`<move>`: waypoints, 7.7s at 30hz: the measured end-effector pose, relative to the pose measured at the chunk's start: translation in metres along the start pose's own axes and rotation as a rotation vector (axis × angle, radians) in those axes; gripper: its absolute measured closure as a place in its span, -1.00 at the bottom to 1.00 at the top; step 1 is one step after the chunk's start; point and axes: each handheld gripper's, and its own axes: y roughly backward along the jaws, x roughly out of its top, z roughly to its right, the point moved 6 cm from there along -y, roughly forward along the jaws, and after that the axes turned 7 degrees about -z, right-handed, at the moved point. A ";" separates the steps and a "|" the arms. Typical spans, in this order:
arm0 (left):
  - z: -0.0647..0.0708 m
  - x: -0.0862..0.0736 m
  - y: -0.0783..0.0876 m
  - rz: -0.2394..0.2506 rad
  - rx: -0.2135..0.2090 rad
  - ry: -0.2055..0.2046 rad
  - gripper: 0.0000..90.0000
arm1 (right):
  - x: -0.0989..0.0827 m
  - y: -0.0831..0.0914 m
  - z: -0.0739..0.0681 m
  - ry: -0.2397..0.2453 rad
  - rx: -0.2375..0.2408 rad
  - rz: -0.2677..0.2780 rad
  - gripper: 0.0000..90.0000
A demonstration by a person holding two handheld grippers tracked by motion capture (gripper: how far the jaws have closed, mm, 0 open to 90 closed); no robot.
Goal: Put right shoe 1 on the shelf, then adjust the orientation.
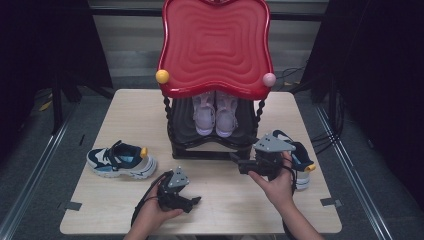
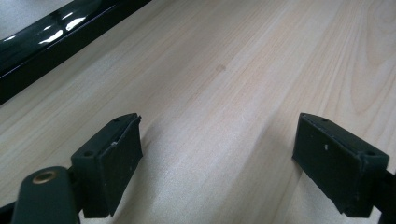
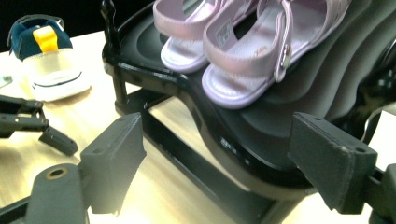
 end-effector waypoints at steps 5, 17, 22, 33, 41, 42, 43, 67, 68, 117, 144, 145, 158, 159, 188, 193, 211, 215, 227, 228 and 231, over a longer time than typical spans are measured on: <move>0.000 0.000 0.000 -0.001 0.001 0.000 -0.67 | -0.011 0.002 -0.001 0.000 0.023 -0.026 -0.61; 0.000 0.000 0.000 -0.001 0.000 0.003 -0.67 | -0.033 0.004 -0.002 0.006 0.069 -0.072 -0.67; 0.000 0.000 0.000 -0.002 0.002 0.002 -0.67 | -0.046 0.004 -0.001 0.006 0.085 -0.098 -0.68; 0.000 0.000 0.000 -0.004 0.002 0.002 -0.67 | -0.074 0.002 -0.001 0.010 0.135 -0.169 -0.70; 0.000 0.000 0.000 -0.001 0.003 0.002 -0.66 | -0.092 0.001 -0.003 -0.007 0.167 -0.204 -0.69; 0.000 0.000 0.000 -0.001 0.003 0.002 -0.66 | -0.094 0.000 -0.004 -0.007 0.174 -0.210 -0.69; 0.000 0.000 0.000 -0.001 0.003 0.002 -0.66 | -0.096 -0.001 -0.005 -0.007 0.179 -0.222 -0.69; 0.000 0.000 0.000 0.006 -0.007 0.005 -0.67 | -0.124 -0.013 -0.012 0.052 0.218 -0.329 -0.72; 0.000 0.000 0.000 0.003 -0.006 0.005 -0.67 | -0.124 -0.013 -0.012 0.052 0.219 -0.330 -0.72; -0.021 0.002 0.056 -0.368 -0.033 0.137 -0.52 | -0.124 -0.015 -0.011 0.064 0.232 -0.334 -0.76; -0.049 0.012 0.102 -0.457 -0.009 0.188 -0.48 | -0.124 -0.015 -0.011 0.064 0.232 -0.334 -0.76; -0.050 0.013 0.103 -0.456 -0.009 0.191 -0.48 | -0.124 -0.015 -0.011 0.064 0.232 -0.334 -0.76; -0.062 0.018 0.114 -0.461 -0.002 0.214 -0.48 | -0.124 -0.015 -0.011 0.064 0.232 -0.334 -0.76; -0.064 0.019 0.115 -0.462 -0.001 0.213 -0.48 | -0.124 -0.015 -0.011 0.064 0.232 -0.334 -0.76; -0.108 0.020 0.133 -0.474 0.102 0.321 -0.47 | -0.123 -0.015 -0.011 0.068 0.228 -0.327 -0.76; -0.114 0.018 0.124 -0.499 0.115 0.310 -0.45 | -0.124 -0.015 -0.011 0.067 0.228 -0.328 -0.76; -0.128 0.014 0.112 -0.563 0.167 0.331 0.21 | -0.124 -0.015 -0.011 0.066 0.228 -0.328 -0.76; -0.130 0.012 0.115 -0.571 0.169 0.317 0.49 | -0.123 -0.015 -0.011 0.067 0.229 -0.328 -0.76; -0.117 0.008 0.121 -0.577 0.097 0.259 0.63 | -0.124 -0.015 -0.011 0.062 0.232 -0.332 -0.76; -0.114 0.007 0.122 -0.580 0.090 0.252 0.63 | -0.124 -0.015 -0.011 0.063 0.232 -0.332 -0.76; -0.106 0.005 0.124 -0.583 0.062 0.230 0.64 | -0.124 -0.015 -0.011 0.063 0.232 -0.332 -0.76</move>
